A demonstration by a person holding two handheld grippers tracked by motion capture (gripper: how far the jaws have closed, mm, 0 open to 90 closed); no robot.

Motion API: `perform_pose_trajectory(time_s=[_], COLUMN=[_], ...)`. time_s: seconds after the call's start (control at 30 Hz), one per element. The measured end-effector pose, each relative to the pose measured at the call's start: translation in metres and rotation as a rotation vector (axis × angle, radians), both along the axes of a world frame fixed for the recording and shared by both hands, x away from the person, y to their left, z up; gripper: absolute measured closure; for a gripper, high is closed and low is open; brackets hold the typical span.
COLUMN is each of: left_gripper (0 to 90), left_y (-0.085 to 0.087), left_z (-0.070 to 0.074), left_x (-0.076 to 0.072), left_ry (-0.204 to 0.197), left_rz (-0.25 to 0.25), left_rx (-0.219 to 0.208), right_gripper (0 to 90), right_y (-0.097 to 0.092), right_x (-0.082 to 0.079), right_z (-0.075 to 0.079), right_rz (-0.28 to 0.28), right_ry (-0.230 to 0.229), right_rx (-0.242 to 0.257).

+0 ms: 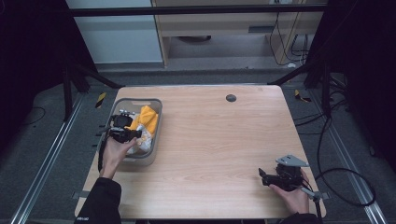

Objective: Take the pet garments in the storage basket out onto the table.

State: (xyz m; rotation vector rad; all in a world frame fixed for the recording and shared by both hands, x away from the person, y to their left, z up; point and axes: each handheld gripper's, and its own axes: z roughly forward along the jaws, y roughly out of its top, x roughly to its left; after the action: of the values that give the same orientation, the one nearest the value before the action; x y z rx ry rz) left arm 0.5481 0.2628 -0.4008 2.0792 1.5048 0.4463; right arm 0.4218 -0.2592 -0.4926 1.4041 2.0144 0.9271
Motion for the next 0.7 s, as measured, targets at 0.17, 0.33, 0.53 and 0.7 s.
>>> perform_pose_trajectory(time_s=[0.17,0.33,0.53,0.7], left_gripper=[82.6,82.7,83.0,83.1], left_y=[0.002,0.003,0.007,0.011], left_z=[0.005,0.013,0.021,0.029], left_x=[-0.003,-0.007,-0.011,-0.015], left_ry=[-0.012,-0.029,-0.040,-0.052], left_rz=[-0.006,-0.013,-0.013,-0.017], left_rx=[0.001,0.005,0.008,0.004], right_gripper=[9.5,9.5,9.5,9.5], right_y=[0.000,0.000,0.000,0.000], right_x=[-0.001,-0.001,-0.001,-0.001], right_z=[0.001,0.001,0.001,0.001], right_rz=[-0.004,-0.001,-0.002,0.000], right_ry=[-0.005,-0.008,-0.011,-0.014], right_rx=[0.009,0.005,0.005,0.000])
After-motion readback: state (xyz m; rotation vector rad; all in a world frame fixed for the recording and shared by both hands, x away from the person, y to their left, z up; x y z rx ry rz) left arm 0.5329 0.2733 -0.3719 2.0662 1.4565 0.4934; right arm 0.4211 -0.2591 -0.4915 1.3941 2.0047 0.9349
